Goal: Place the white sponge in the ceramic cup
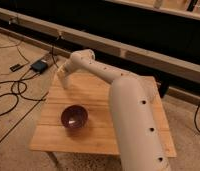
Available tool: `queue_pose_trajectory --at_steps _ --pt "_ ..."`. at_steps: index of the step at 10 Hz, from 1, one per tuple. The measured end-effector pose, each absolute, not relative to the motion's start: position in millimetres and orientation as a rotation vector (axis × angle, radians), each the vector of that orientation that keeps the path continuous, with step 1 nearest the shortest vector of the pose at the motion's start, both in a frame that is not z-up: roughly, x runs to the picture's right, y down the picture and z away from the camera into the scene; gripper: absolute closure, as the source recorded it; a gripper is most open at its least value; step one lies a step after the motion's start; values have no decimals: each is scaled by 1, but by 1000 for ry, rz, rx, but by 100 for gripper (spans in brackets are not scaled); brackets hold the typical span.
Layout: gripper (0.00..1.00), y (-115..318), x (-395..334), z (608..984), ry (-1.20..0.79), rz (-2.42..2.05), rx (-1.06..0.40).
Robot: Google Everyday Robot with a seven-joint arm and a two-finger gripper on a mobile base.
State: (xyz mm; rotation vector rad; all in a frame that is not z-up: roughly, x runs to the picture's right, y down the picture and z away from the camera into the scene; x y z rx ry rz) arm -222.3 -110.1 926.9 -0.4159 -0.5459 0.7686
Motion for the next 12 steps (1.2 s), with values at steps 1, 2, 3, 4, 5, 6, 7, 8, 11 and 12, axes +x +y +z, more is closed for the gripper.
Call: queue_pose_trajectory --at_steps 1,2,3,4,5,6,7,8,11,12 --pt "40 -111 -222 926 -548 771 -415" --pt "40 -112 -221 925 -550 773 -414" --pt "40 -112 -221 925 -551 774 -414" --pt "40 -112 -221 925 -553 775 -413" --pt "40 -113 -220 925 -554 775 -411" --pt "40 -114 -220 925 -554 776 -409" --pt "40 -119 -217 923 -555 787 -400" --pt "40 -123 -214 921 -553 796 -394" --pt "40 -121 -206 912 -536 826 -418" --pt "40 -120 -206 912 -535 826 -420"
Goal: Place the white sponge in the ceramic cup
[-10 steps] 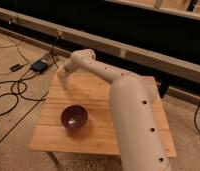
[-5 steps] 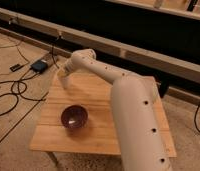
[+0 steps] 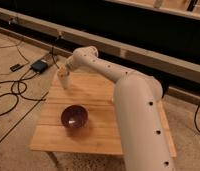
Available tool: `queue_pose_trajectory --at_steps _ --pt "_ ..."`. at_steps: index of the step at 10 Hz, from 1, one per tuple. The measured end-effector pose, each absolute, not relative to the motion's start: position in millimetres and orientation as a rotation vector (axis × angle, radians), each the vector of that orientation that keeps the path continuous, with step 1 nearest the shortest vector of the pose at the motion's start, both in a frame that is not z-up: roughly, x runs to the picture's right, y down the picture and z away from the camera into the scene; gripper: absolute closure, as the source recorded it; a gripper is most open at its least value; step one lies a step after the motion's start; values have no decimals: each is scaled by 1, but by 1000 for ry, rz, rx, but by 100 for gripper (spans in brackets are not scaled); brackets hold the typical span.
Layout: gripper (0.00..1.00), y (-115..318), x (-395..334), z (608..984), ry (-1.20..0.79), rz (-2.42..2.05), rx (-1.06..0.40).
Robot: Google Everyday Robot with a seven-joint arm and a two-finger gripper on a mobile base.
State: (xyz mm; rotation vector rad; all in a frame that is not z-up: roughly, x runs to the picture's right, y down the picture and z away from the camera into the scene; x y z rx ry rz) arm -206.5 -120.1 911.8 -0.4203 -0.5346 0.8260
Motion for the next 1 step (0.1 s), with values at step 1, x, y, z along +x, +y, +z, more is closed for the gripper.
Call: queue_pose_trajectory --at_steps 1 --pt "40 -120 -207 912 -535 826 -420"
